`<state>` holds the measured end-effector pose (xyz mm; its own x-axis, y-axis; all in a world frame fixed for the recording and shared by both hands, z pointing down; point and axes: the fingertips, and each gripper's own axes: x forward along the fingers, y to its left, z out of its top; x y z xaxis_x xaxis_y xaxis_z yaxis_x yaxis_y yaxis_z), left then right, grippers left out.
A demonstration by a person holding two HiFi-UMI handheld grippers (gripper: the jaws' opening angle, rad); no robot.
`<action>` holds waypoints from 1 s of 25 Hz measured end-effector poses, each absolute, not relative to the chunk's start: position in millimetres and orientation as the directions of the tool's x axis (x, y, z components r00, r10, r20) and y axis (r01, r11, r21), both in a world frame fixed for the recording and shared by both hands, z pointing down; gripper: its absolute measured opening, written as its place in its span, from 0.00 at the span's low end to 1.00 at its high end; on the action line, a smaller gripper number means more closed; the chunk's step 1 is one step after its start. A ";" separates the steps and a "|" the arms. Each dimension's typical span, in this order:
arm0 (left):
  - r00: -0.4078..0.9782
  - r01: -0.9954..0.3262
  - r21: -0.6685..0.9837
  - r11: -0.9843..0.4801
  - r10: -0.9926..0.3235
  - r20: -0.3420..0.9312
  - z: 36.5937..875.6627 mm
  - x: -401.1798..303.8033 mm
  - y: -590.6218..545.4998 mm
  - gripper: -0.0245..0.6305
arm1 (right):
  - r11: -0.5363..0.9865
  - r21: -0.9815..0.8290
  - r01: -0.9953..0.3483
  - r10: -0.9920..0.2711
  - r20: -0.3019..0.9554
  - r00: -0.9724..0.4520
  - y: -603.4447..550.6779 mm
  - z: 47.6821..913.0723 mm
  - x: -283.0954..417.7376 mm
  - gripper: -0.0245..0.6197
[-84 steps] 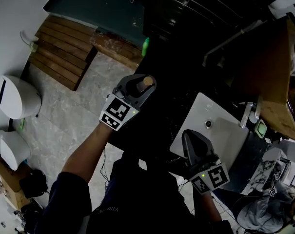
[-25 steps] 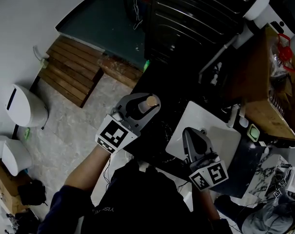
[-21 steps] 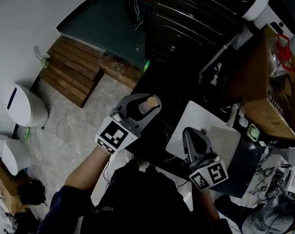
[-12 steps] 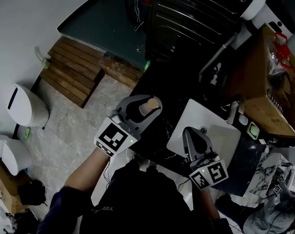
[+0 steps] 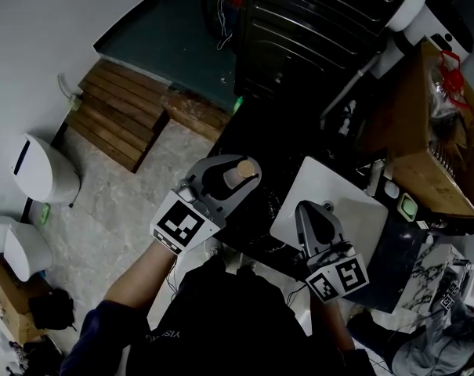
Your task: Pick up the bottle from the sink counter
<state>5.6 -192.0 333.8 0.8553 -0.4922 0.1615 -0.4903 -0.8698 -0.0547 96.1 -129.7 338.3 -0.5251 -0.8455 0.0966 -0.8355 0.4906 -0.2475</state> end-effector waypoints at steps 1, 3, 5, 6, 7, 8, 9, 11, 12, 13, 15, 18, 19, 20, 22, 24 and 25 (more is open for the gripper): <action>0.855 -0.491 -0.053 -0.869 -0.493 0.161 333.6 4.6 -191.4 0.25 | 0.492 -0.247 -0.835 -0.845 0.096 -0.526 -129.8 338.1 95.3 0.08; 0.854 -0.493 -0.054 -0.869 -0.494 0.161 333.5 3.1 -190.6 0.25 | 0.494 -0.245 -0.834 -0.844 0.095 -0.528 -130.0 337.9 94.0 0.08; 0.853 -0.496 -0.054 -0.867 -0.498 0.158 333.9 2.3 -189.8 0.25 | 0.495 -0.244 -0.834 -0.844 0.094 -0.528 -130.0 337.6 93.9 0.08; 0.852 -0.497 -0.053 -0.866 -0.499 0.157 334.0 1.9 -189.5 0.25 | 0.495 -0.244 -0.834 -0.844 0.094 -0.528 -130.3 337.3 93.9 0.08; 0.853 -0.497 -0.050 -0.866 -0.499 0.157 333.8 1.6 -189.1 0.25 | 0.495 -0.243 -0.834 -0.844 0.093 -0.528 -130.8 337.1 93.8 0.08; 0.853 -0.497 -0.048 -0.866 -0.498 0.157 333.4 1.3 -188.5 0.25 | 0.494 -0.243 -0.835 -0.845 0.093 -0.527 -131.2 336.9 93.7 0.08; 0.853 -0.497 -0.046 -0.867 -0.498 0.157 333.0 0.8 -187.7 0.25 | 0.494 -0.243 -0.835 -0.845 0.093 -0.527 -131.3 336.8 93.6 0.08; 0.853 -0.498 -0.046 -0.866 -0.498 0.157 332.1 -0.2 -186.1 0.25 | 0.493 -0.242 -0.836 -0.846 0.092 -0.526 -131.1 336.7 93.4 0.08; 0.852 -0.498 -0.046 -0.866 -0.499 0.156 331.6 -0.8 -185.5 0.25 | 0.493 -0.241 -0.836 -0.846 0.093 -0.525 -131.0 336.8 93.3 0.08; 0.852 -0.499 -0.046 -0.865 -0.500 0.155 331.3 -1.5 -185.1 0.25 | 0.492 -0.241 -0.836 -0.846 0.092 -0.525 -131.1 336.9 93.1 0.08; 0.852 -0.500 -0.046 -0.865 -0.501 0.152 330.4 -2.7 -184.5 0.25 | 0.492 -0.241 -0.837 -0.847 0.091 -0.524 -131.4 336.7 92.4 0.08; 0.851 -0.504 -0.044 -0.863 -0.504 0.149 329.3 -3.9 -183.4 0.25 | 0.493 -0.240 -0.836 -0.847 0.090 -0.525 -131.4 336.6 91.9 0.08; 0.850 -0.505 -0.043 -0.862 -0.505 0.149 329.3 -4.2 -183.0 0.25 | 0.493 -0.240 -0.836 -0.847 0.091 -0.525 -131.3 336.6 91.9 0.08; 0.849 -0.506 -0.041 -0.862 -0.506 0.151 329.7 -4.5 -182.6 0.25 | 0.493 -0.240 -0.837 -0.846 0.091 -0.525 -131.2 336.5 92.0 0.08; 0.848 -0.509 -0.040 -0.860 -0.508 0.152 330.8 -5.2 -182.2 0.25 | 0.494 -0.240 -0.836 -0.846 0.090 -0.525 -131.6 336.0 92.1 0.08; 0.845 -0.513 -0.043 -0.857 -0.514 0.149 332.1 -6.5 -183.0 0.25 | 0.495 -0.240 -0.835 -0.845 0.089 -0.527 -132.4 335.7 91.8 0.08; 0.844 -0.515 -0.043 -0.856 -0.515 0.149 332.8 -6.9 -183.2 0.25 | 0.496 -0.240 -0.834 -0.845 0.088 -0.528 -132.6 335.6 91.5 0.08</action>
<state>-6.9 -183.2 332.8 0.8441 -0.5151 0.1488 -0.5149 -0.8562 -0.0429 91.5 -132.6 335.6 -0.5277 -0.8448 0.0881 -0.8344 0.4961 -0.2401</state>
